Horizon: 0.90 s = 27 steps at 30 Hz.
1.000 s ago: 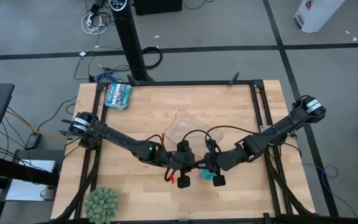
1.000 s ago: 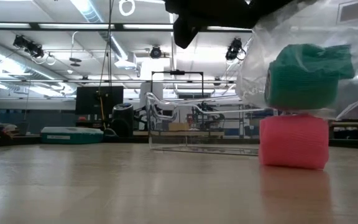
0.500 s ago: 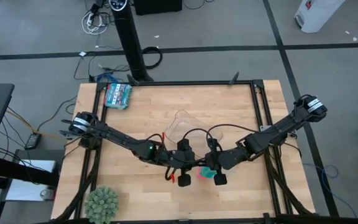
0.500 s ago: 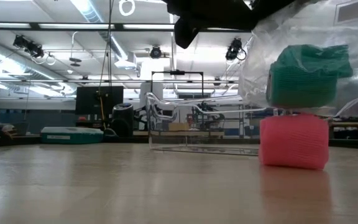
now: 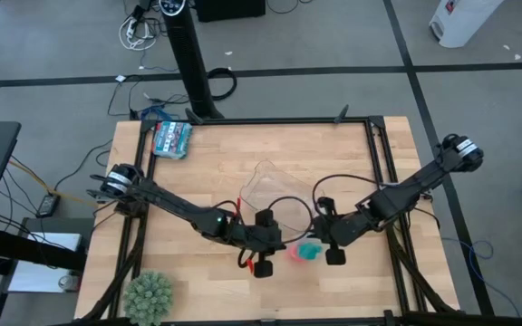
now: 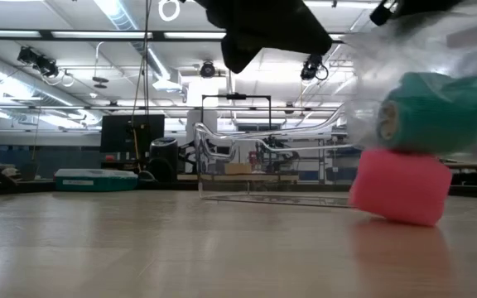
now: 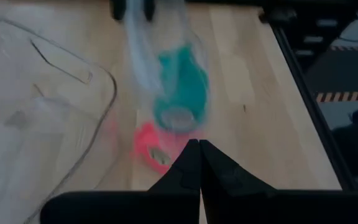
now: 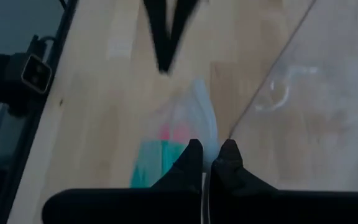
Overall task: Roll bandage
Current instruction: Open the transparent zip bag
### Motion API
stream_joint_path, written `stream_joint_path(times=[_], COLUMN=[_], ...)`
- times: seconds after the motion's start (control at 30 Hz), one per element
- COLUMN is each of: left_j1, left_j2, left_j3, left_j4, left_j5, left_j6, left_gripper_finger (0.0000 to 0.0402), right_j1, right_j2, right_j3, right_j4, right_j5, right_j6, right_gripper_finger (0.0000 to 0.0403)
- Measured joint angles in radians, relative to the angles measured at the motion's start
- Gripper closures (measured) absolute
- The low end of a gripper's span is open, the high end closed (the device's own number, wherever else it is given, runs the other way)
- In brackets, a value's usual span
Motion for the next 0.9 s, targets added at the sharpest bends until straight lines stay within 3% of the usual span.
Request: stream_joint_path(times=[0.2, 0.67, 0.9], left_j1=[-0.003, -0.006, -0.047], left_j2=[-0.001, -0.001, -0.002], left_j3=[0.000, 0.001, 0.001], left_j4=[-0.017, 0.099, 0.256], left_j5=[-0.015, -0.025, -0.176], left_j6=[0.000, 0.008, 0.183], left_gripper_finger=[0.0398, 0.0383, 0.0382], right_j1=[0.032, 0.071, 0.108], right_j2=[-0.051, -0.075, -0.143], right_j3=[0.000, 0.000, 0.000], right_j4=[-0.112, 0.044, 0.138], right_j5=[-0.005, 0.011, 0.033], right_j6=[0.083, -0.024, -0.079], right_gripper_finger=[0.0403, 0.0403, 0.0403])
